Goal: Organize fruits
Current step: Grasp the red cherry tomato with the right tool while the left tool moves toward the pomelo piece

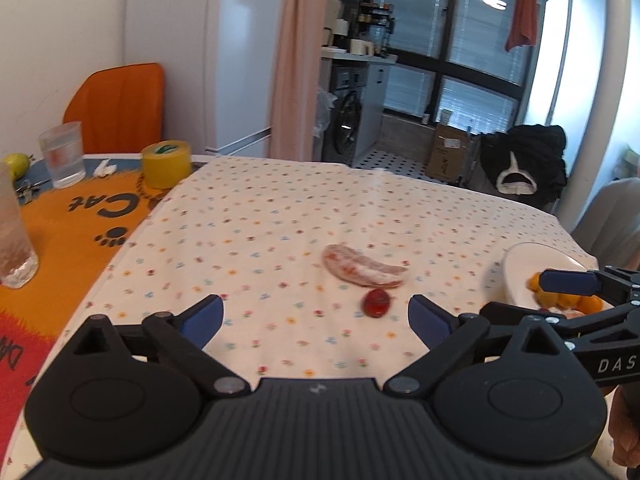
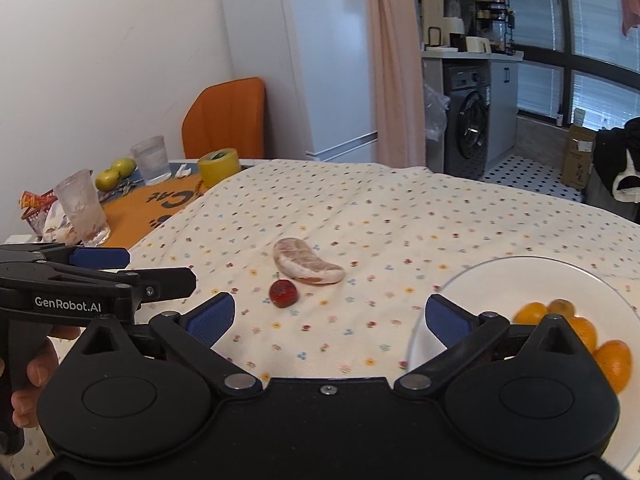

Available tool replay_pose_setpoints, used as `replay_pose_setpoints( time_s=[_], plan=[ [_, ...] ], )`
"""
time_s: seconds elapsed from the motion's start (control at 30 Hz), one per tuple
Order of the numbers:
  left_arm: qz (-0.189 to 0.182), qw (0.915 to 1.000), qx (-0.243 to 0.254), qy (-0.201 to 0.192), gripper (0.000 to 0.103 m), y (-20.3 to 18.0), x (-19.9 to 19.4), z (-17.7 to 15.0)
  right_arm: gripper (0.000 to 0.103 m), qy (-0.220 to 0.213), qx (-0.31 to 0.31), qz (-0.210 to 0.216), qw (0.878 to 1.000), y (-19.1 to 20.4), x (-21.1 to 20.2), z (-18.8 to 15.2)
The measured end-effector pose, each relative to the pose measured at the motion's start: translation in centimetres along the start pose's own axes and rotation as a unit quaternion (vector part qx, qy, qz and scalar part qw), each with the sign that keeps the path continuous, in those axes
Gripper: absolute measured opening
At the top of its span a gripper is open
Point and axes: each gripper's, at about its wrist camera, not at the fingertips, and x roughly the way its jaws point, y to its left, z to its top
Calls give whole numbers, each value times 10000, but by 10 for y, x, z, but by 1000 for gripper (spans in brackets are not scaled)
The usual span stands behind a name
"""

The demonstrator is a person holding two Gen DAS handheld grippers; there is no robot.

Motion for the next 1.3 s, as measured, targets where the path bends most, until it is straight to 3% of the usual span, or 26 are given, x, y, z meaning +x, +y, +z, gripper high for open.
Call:
replay_pose_setpoints(
  time_s=[0.43,0.6,1.13,1.3],
  plan=[
    [268,9989,-367,128,98,48,10,-4,103,226,-68,118,9997,24,37,11],
    [326,9978,-532,227,98,63,15,-6,79,496,37,217,9985,26,55,12],
    [396,9959,-754,314,98,80,18,-12,65,793,115,329,9962,40,91,17],
    [397,9959,-747,334,98,79,22,-12,51,849,50,307,9959,44,100,12]
  ],
)
